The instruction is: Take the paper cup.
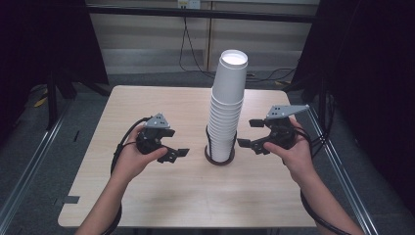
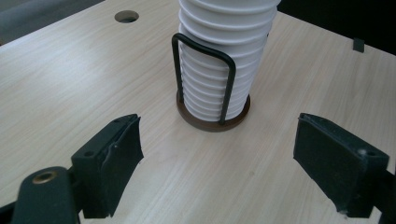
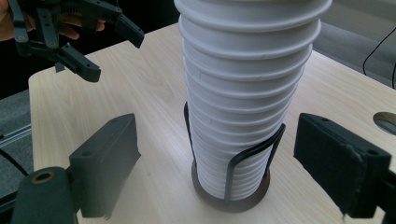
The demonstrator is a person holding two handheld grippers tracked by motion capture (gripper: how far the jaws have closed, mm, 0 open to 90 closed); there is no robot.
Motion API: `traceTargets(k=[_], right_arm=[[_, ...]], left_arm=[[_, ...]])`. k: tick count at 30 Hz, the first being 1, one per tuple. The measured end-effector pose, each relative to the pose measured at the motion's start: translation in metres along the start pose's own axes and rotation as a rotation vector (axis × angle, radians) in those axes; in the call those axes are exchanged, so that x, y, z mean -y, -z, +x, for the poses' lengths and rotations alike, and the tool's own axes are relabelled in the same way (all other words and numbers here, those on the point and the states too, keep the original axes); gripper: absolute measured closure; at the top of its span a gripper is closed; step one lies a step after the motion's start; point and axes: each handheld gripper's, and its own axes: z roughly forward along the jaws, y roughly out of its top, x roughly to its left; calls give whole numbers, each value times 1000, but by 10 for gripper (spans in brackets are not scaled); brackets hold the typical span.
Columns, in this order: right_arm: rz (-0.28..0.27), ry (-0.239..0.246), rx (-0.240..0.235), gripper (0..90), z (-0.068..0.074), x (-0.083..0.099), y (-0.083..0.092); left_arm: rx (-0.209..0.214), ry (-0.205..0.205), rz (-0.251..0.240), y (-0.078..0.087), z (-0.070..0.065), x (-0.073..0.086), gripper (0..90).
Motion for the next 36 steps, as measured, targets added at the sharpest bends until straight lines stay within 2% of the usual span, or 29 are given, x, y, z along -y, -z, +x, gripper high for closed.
traceTargets(k=[7, 10, 14, 16, 26, 29, 30, 31, 33, 35, 36], right_arm=[[4, 2, 13, 135, -1, -3, -2], [-10, -1, 21, 135, -2, -8, -1], [-10, -4, 22, 135, -2, -11, -1], [-8, -5, 25, 135, -3, -15, 0], [-32, -11, 40, 135, -6, -26, 0], [-39, -14, 39, 135, -6, -30, 0], [-42, -7, 57, 135, -7, -34, 1], [-42, -7, 57, 135, -7, -34, 1], [-75, -25, 56, 136, -8, -40, 2], [-80, -28, 53, 137, -9, -43, 2], [-92, -28, 58, 138, -9, -48, 1]], left_arm=[[1, -12, 6, 2, 1, -15, 149], [14, -2, -18, 5, 3, -28, 149], [14, -4, -30, 8, 6, -39, 149], [6, -4, -42, 11, 7, -51, 149], [23, -20, -29, 9, 5, -79, 150], [27, -27, -41, 9, 5, -87, 149], [28, -25, -47, 10, 5, -94, 150], [28, -25, -47, 10, 5, -94, 150], [34, -25, -65, 12, 5, -106, 150], [38, -23, -72, 12, 5, -110, 150], [37, -33, -73, 12, 4, -118, 150]])
